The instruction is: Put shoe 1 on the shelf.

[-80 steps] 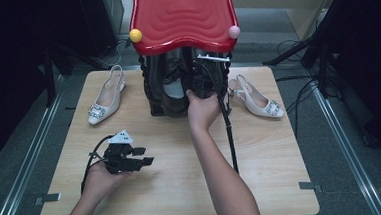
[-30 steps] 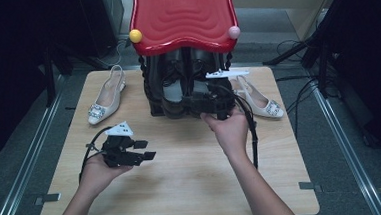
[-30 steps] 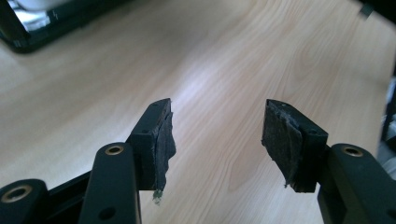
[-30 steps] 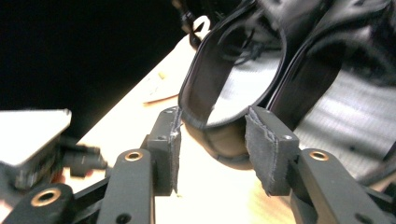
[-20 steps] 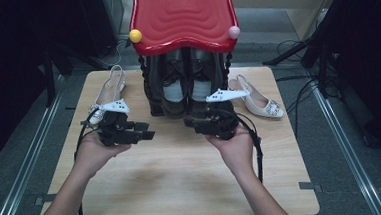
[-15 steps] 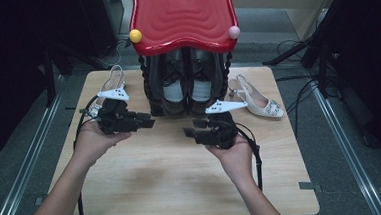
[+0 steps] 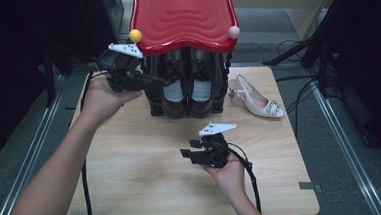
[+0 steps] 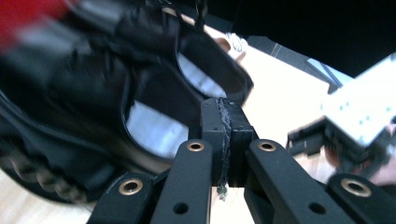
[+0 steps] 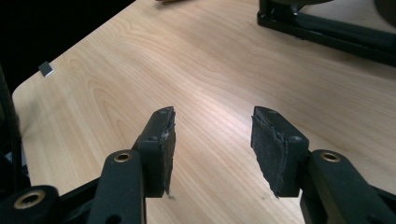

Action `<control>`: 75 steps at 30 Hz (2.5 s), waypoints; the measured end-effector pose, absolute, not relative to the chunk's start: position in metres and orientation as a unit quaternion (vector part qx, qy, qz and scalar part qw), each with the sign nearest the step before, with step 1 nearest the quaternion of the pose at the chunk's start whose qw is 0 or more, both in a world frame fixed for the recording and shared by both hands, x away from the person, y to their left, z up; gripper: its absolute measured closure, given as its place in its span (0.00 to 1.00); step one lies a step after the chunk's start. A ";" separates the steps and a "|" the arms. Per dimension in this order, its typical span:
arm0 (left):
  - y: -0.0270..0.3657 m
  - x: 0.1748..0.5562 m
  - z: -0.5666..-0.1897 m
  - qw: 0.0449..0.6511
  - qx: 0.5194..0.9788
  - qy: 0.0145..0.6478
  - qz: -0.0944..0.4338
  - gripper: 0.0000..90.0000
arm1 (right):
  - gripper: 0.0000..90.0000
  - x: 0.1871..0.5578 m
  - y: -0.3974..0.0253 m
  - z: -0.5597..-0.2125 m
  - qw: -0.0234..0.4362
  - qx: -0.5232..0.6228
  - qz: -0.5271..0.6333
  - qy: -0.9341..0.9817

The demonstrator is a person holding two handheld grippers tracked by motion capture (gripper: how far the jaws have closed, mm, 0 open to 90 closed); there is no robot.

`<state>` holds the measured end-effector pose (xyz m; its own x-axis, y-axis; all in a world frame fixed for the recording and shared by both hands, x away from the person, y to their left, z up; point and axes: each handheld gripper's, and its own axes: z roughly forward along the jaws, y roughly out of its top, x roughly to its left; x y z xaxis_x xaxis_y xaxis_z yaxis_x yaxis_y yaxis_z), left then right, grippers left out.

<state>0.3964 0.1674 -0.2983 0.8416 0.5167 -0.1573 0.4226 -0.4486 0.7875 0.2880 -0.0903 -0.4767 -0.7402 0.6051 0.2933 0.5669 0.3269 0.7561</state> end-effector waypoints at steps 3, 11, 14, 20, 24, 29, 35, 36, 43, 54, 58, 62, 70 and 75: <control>0.160 0.410 -0.283 0.450 0.846 0.282 0.053 1.00 | 0.57 0.284 -0.087 -0.478 0.031 0.349 0.454 0.819; 0.144 0.435 -0.243 0.459 0.841 0.279 0.068 1.00 | 0.60 0.280 -0.086 -0.483 0.025 0.355 0.455 0.816; 0.139 0.445 -0.232 0.444 0.849 0.274 0.084 1.00 | 0.62 0.279 -0.087 -0.484 0.026 0.357 0.457 0.814; 0.129 0.466 -0.221 0.432 0.857 0.266 0.086 1.00 | 0.72 0.285 -0.085 -0.483 0.025 0.363 0.467 0.806; 0.119 0.479 -0.217 0.434 0.855 0.272 0.084 1.00 | 0.83 0.293 -0.082 -0.478 0.035 0.367 0.475 0.799; 0.100 0.492 -0.217 0.433 0.856 0.271 0.081 1.00 | 0.94 0.309 -0.072 -0.465 0.047 0.369 0.481 0.794; 0.082 0.498 -0.223 0.422 0.862 0.270 0.080 1.00 | 1.00 0.329 -0.065 -0.448 0.059 0.392 0.499 0.771; 0.081 0.499 -0.224 0.419 0.864 0.268 0.083 1.00 | 1.00 0.332 -0.064 -0.446 0.061 0.394 0.501 0.768; 0.079 0.499 -0.229 0.409 0.871 0.259 0.086 1.00 | 1.00 0.345 -0.058 -0.440 0.079 0.403 0.493 0.767; 0.082 0.499 -0.232 0.419 0.865 0.263 0.082 1.00 | 1.00 0.349 -0.051 -0.434 0.085 0.399 0.485 0.774; 0.082 0.499 -0.232 0.419 0.866 0.261 0.083 1.00 | 1.00 0.353 -0.051 -0.432 0.087 0.401 0.482 0.774; 0.082 0.499 -0.232 0.419 0.867 0.258 0.082 1.00 | 1.00 0.358 -0.048 -0.429 0.084 0.406 0.481 0.773; 0.083 0.500 -0.233 0.421 0.865 0.261 0.077 1.00 | 1.00 0.369 -0.038 -0.422 0.094 0.413 0.464 0.778; 0.083 0.500 -0.233 0.422 0.865 0.262 0.075 1.00 | 1.00 0.377 -0.031 -0.419 0.103 0.416 0.457 0.780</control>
<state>0.4999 0.0826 -0.2327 0.8517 0.5160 -0.0912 0.3895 -0.5071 0.7689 0.3772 -0.0307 -0.4191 -0.6332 0.7422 0.2196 0.5543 0.2369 0.7979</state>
